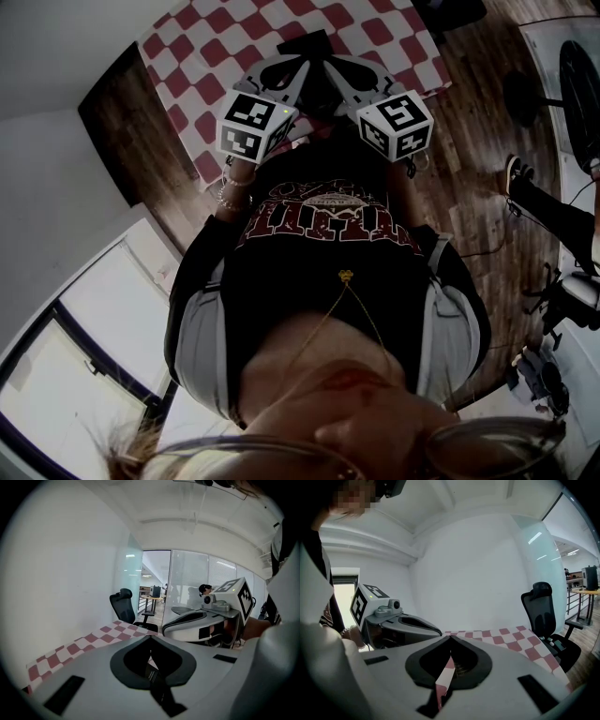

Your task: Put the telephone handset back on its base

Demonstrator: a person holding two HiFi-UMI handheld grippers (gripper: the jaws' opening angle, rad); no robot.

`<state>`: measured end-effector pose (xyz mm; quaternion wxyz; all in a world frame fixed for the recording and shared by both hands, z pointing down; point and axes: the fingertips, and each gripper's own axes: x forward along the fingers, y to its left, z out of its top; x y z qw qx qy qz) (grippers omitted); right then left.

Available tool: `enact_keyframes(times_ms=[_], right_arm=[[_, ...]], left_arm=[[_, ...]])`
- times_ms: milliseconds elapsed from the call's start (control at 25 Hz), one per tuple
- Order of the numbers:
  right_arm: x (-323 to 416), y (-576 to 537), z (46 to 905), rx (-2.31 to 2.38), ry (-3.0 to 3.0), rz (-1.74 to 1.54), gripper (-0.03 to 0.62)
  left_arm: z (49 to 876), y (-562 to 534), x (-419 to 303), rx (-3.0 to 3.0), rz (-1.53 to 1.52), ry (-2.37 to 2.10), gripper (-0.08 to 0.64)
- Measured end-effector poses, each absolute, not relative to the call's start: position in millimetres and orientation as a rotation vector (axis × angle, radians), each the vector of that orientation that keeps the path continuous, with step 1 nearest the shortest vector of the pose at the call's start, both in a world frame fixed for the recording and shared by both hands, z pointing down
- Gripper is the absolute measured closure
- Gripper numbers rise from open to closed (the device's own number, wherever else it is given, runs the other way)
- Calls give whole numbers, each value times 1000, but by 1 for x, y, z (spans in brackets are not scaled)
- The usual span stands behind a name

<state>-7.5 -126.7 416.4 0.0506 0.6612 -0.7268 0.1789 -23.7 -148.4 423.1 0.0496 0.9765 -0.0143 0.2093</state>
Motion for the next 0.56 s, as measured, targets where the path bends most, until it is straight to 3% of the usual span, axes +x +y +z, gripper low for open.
enact_keyframes(times_ms=[560], right_arm=[[-8, -120, 420, 2005, -2218, 563, 572]], left_arm=[[430, -136, -24, 2930, 664, -17, 549]])
